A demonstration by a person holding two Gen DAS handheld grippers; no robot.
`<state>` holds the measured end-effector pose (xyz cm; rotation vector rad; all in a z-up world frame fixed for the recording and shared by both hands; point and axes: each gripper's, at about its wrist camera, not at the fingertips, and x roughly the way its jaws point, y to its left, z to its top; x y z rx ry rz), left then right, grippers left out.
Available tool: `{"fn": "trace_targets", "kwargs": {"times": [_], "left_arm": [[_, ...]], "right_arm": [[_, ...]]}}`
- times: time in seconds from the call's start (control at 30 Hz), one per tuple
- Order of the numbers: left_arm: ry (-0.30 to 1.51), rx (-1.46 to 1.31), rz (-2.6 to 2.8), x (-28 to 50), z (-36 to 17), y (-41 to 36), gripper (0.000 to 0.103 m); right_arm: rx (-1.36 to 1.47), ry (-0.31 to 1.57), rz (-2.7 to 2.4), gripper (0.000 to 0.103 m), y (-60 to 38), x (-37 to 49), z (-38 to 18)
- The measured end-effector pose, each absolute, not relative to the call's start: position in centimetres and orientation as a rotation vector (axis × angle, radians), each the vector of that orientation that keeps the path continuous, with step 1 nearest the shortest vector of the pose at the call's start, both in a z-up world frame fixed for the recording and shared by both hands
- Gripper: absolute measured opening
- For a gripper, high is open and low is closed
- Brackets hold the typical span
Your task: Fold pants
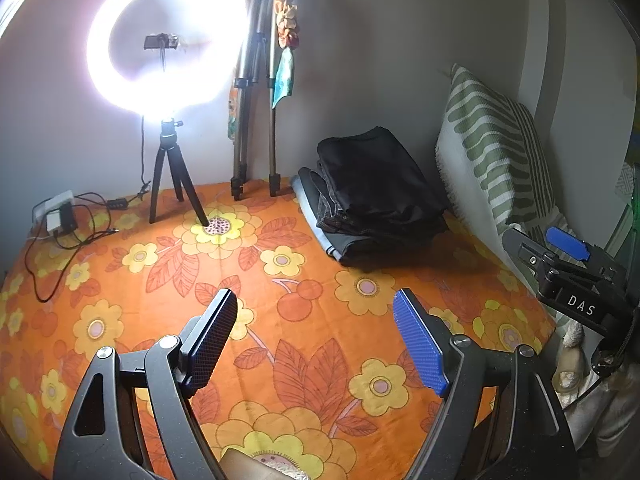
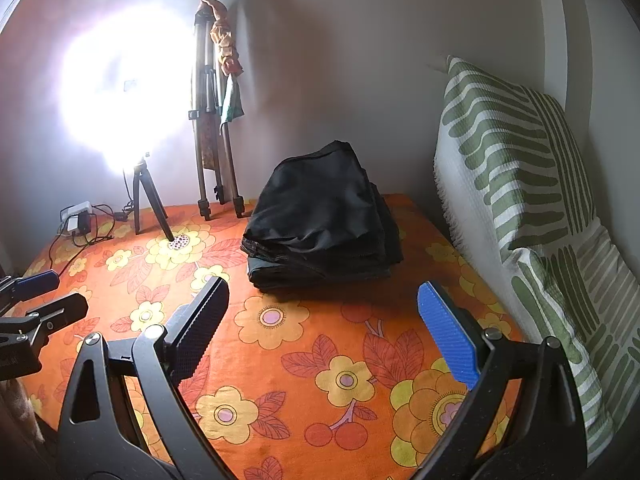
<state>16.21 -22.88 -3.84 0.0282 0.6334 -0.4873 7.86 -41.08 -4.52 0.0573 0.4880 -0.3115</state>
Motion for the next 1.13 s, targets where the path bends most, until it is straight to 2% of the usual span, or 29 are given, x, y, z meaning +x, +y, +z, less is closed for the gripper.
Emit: {"fn": "trace_targets", "kwargs": {"times": [1.13], "left_arm": [[0.622,0.06,-0.441,15.9,-4.1,-22.1,0.081]], "right_arm": [[0.057,0.477,-0.28,0.098,-39.9,7.6,-4.2]]}}
